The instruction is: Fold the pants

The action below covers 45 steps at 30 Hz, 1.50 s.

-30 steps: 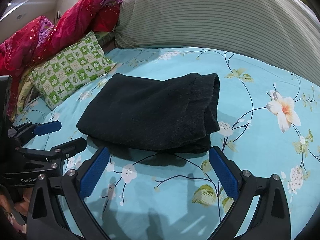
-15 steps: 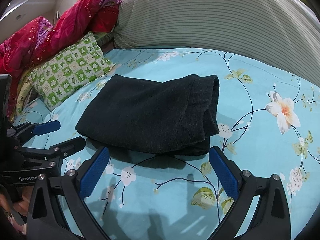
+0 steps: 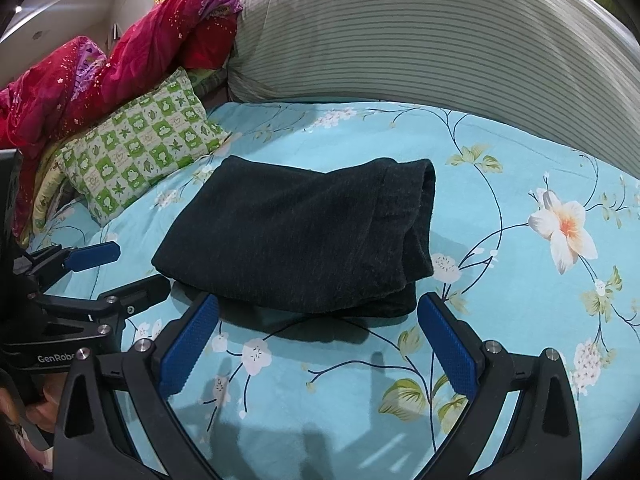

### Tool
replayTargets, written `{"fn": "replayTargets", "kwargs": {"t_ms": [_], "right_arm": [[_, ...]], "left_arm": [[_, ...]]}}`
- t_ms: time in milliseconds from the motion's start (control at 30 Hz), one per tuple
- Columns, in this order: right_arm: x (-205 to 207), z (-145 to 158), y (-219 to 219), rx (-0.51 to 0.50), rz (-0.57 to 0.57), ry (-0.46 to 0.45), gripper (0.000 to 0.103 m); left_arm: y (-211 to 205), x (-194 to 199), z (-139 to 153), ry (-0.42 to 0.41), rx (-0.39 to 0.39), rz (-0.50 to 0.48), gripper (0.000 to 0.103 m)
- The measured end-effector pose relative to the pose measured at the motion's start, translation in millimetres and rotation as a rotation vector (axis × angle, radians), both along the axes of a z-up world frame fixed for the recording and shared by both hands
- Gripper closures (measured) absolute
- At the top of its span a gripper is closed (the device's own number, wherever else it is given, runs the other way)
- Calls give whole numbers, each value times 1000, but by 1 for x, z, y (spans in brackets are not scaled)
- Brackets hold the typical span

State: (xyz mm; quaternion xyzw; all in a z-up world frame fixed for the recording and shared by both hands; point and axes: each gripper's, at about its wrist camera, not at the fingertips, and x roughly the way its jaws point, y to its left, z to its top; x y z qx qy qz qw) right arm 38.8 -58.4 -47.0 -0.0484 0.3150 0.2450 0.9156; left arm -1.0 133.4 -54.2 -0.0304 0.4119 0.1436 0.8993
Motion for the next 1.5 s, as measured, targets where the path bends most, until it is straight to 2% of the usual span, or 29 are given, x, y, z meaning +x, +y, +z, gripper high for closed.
{"fn": "replayTargets", "kwargs": {"t_ms": [1500], "right_arm": [[4,7,-2,13,6,-5,3]], "left_arm": [[-2,2,6,-10,-11,-1,16]]}}
